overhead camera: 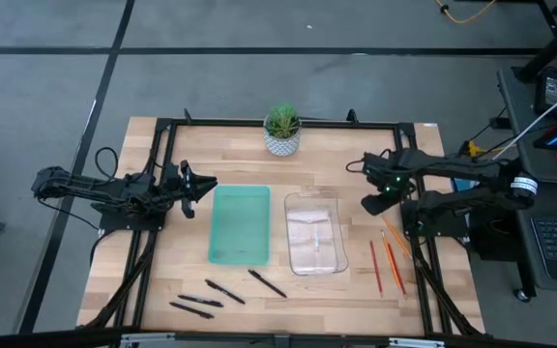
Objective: Sort pens & pencils
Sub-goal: Put the orange pencil into the transparent bin
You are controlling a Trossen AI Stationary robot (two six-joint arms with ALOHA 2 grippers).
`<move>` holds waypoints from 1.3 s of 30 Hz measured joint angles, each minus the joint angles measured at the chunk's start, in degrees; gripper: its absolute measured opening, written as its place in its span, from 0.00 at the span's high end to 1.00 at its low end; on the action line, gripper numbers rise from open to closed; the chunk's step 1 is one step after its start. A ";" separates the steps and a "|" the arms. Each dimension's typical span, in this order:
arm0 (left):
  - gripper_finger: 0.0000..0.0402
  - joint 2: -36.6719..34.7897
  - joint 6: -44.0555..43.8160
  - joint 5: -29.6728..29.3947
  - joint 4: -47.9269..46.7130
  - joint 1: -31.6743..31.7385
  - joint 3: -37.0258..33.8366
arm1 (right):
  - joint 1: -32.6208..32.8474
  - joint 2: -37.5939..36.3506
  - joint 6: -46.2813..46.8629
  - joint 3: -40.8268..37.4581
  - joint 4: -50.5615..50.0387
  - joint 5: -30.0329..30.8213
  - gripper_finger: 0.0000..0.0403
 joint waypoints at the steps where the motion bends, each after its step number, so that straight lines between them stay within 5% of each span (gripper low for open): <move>1: 0.83 0.00 0.00 0.00 0.00 0.00 0.00 | 0.35 0.02 0.43 -0.56 0.79 0.00 0.57; 19: 0.83 0.00 2.56 0.04 -0.90 0.00 0.00 | 2.42 1.38 11.55 -8.16 11.42 4.55 0.57; 39: 0.83 -0.02 2.56 0.46 -0.88 -0.02 0.00 | 4.33 14.79 7.66 -2.12 12.17 4.01 0.57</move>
